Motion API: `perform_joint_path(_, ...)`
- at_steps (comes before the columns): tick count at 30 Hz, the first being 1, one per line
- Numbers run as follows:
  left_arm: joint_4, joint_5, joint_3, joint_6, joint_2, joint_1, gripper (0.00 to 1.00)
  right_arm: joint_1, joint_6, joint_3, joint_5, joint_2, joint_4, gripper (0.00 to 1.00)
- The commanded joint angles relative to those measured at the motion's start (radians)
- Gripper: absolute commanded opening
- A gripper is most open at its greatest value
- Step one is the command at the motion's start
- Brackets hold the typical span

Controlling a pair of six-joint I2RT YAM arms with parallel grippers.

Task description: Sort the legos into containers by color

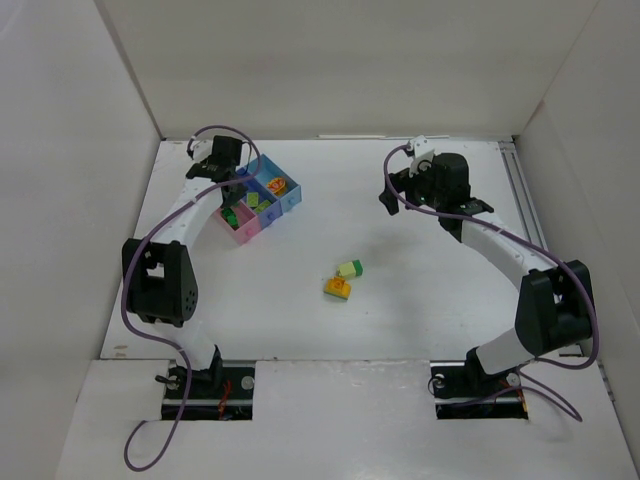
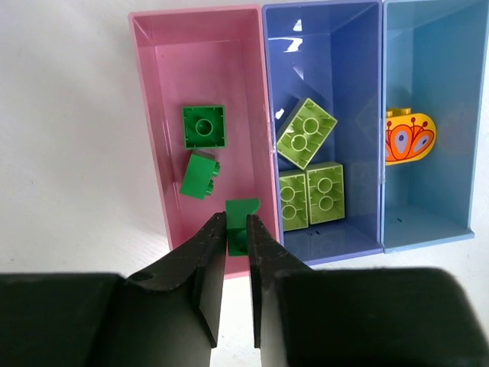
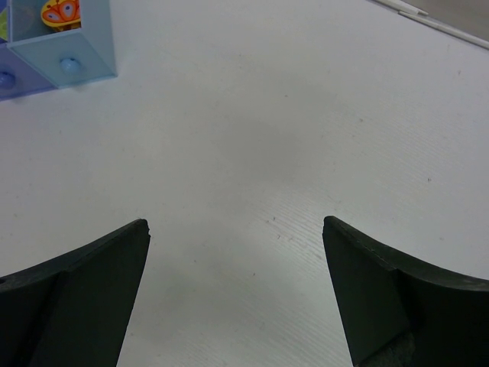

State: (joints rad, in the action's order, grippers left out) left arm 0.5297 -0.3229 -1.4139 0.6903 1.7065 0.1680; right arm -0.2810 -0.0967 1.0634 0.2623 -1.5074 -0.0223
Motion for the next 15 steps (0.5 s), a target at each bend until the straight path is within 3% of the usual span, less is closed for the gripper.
perform_joint_path(1,0.024,-0.005,-0.026,0.015,-0.002,-0.004,0.14,0.0,-0.001,0.001,0.017,0.03,-0.025,1.0)
perform_joint_path(4,0.024,-0.005,-0.026,0.015,-0.002,-0.004,0.2,0.0,-0.001,0.001,0.017,0.03,-0.025,1.0)
perform_joint_path(15,0.012,0.013,0.006,0.034,-0.041,-0.004,0.22,0.0,-0.037,0.001,0.081,0.021,-0.025,1.0)
